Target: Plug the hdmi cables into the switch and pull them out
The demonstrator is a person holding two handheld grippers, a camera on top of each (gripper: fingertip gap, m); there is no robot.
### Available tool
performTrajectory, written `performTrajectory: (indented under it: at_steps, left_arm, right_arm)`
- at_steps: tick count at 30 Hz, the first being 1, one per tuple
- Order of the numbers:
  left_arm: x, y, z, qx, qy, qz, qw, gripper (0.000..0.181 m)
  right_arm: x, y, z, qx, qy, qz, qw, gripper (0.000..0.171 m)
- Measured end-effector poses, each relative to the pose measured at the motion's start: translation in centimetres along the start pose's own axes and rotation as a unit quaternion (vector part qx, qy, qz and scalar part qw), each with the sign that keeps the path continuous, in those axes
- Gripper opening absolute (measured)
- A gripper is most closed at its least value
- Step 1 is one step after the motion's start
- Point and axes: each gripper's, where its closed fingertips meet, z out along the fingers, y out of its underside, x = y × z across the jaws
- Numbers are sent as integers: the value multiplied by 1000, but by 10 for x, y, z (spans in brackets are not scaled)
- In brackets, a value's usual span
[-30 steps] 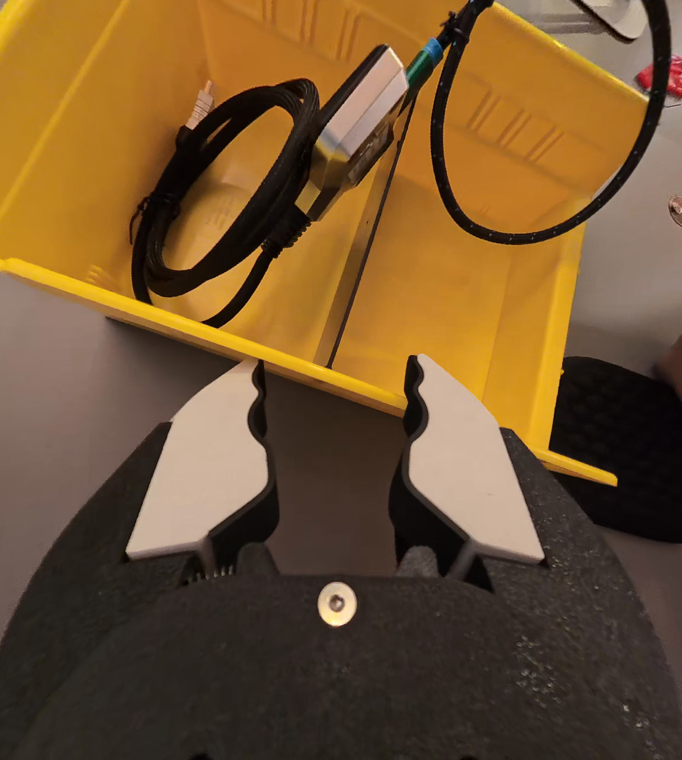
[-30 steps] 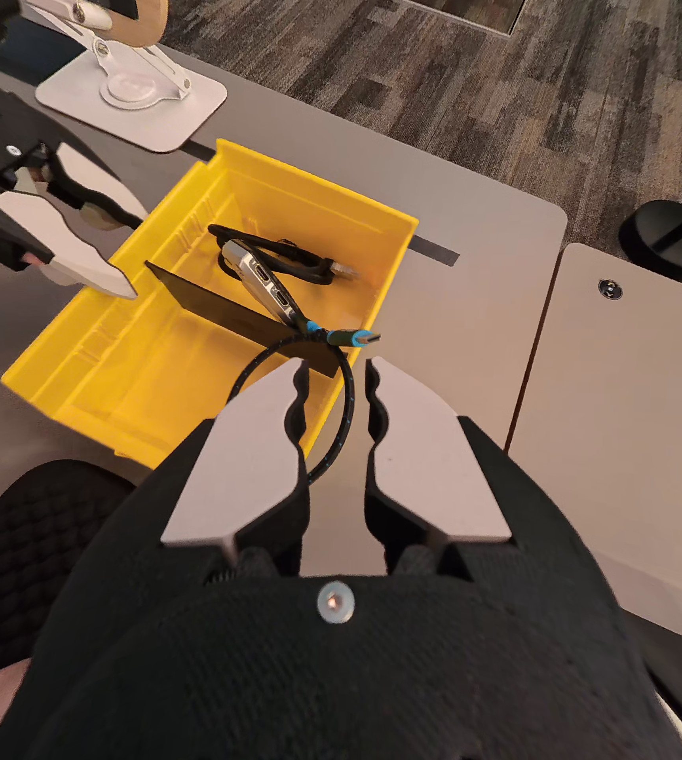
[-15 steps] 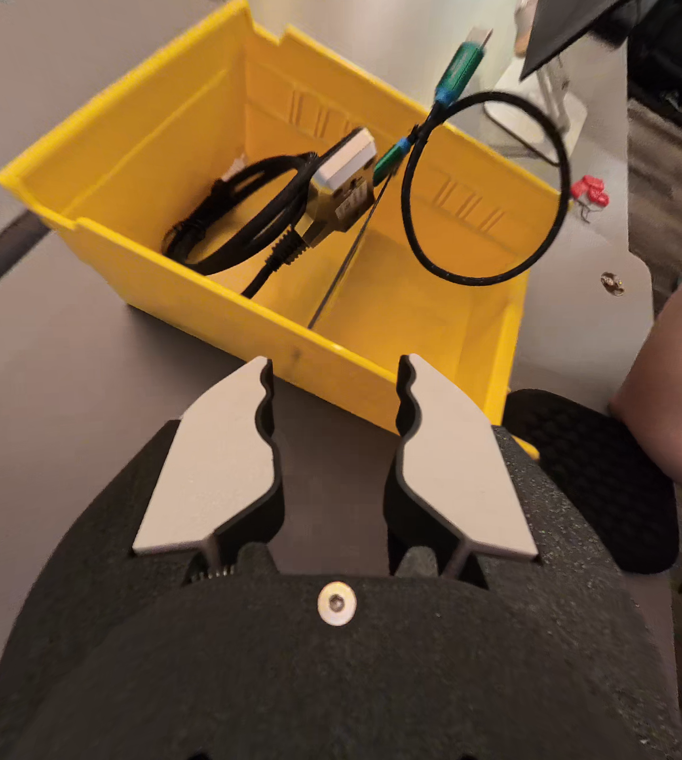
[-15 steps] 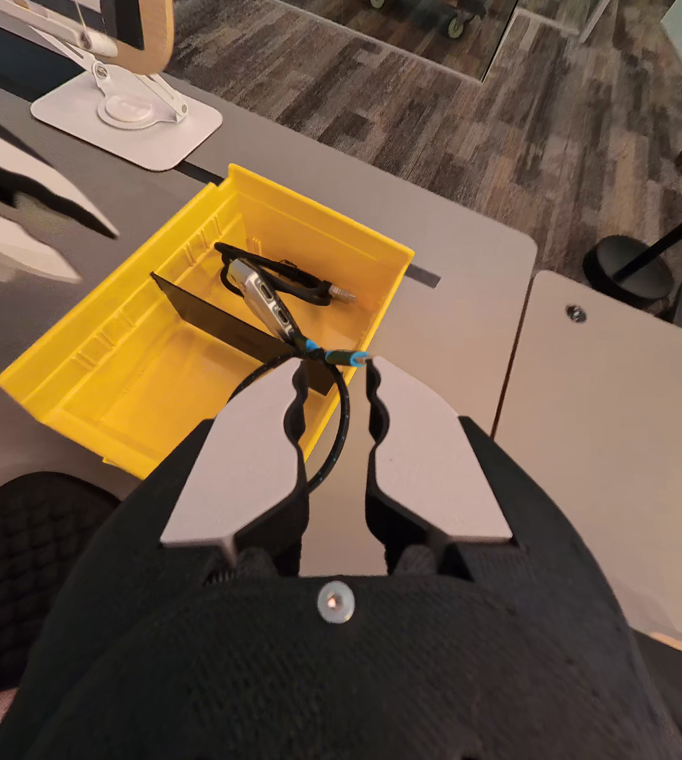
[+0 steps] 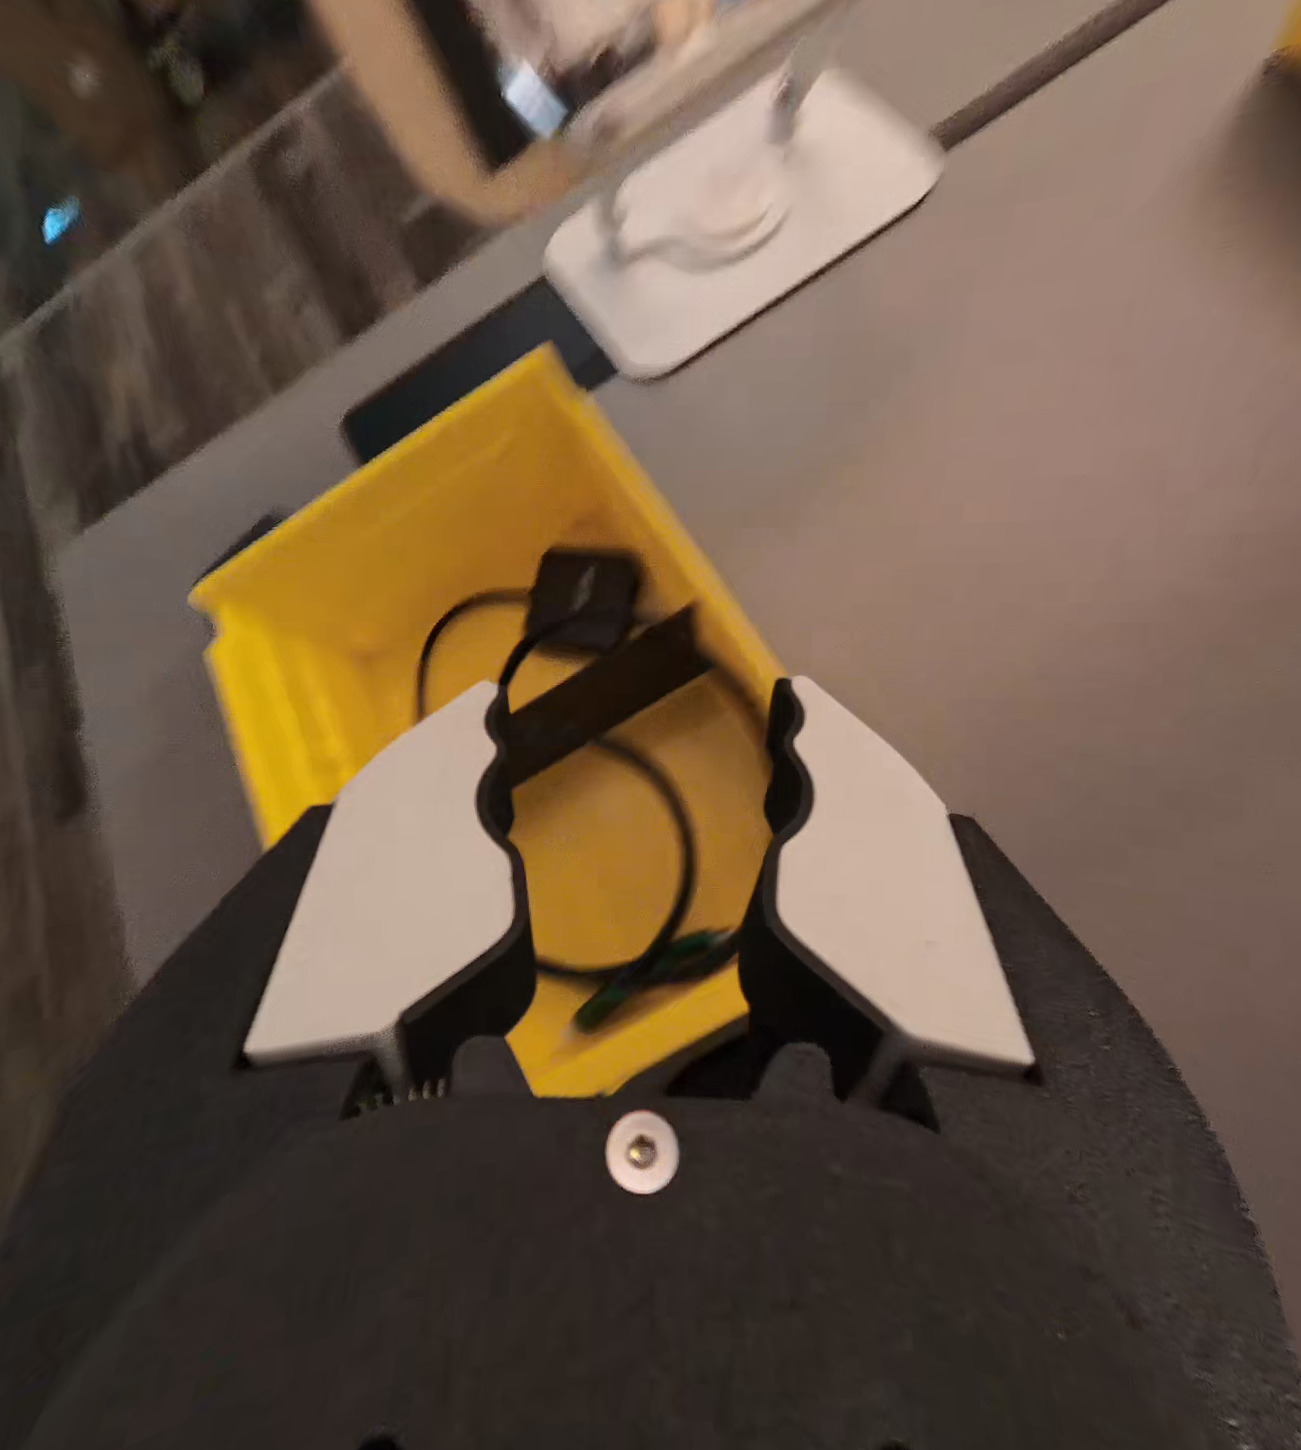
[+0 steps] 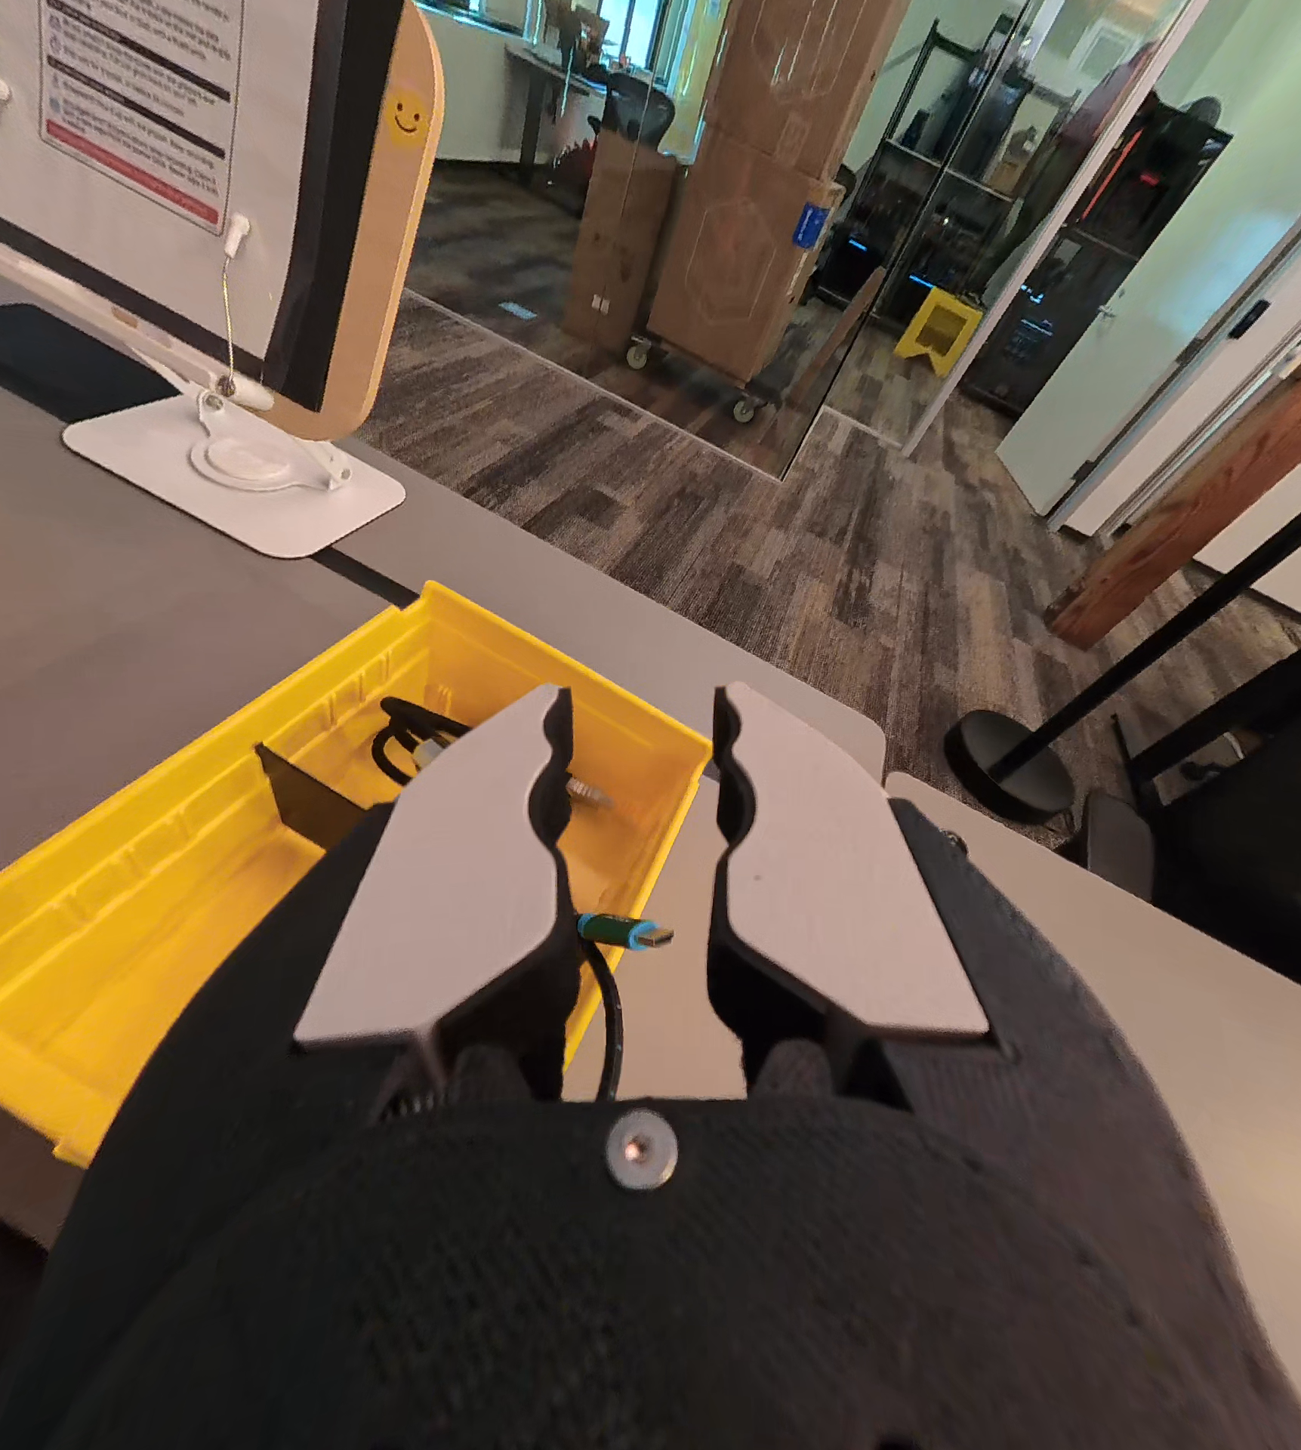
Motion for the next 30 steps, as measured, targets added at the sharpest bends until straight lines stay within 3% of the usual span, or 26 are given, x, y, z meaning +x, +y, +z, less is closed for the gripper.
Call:
performTrajectory:
  at_steps: [1, 6, 10, 16, 20, 26, 30]
  left_arm:
    - [-16, 13, 3, -18, -16, 6, 1000, 62]
    - [-48, 33, 39, -89, 14, 59, 994, 57]
    - [-49, 22, 73, -116, 75, 58, 989, 57]
    - [-65, 18, 111, -167, 65, 121, 976, 55]
    - [-47, 28, 120, -192, 126, 155, 961, 57]
    - [-37, 36, 138, -206, 131, 194, 950, 50]
    - [-35, 39, 150, -209, 122, 219, 945, 33]
  right_arm:
    - [0, 0, 2, -1, 3, 0, 1000, 35]
    - [-2, 9, 8, -31, 13, -30, 999, 36]
    - [-5, 5, 9, -31, 20, -54, 998, 37]
    - [-14, -4, 15, -15, 8, -64, 998, 37]
    - [-16, 0, 19, -26, 3, -72, 997, 37]
    - [-19, 1, 24, -28, -6, -74, 997, 37]
    - [-23, 3, 28, -36, -11, -80, 996, 37]
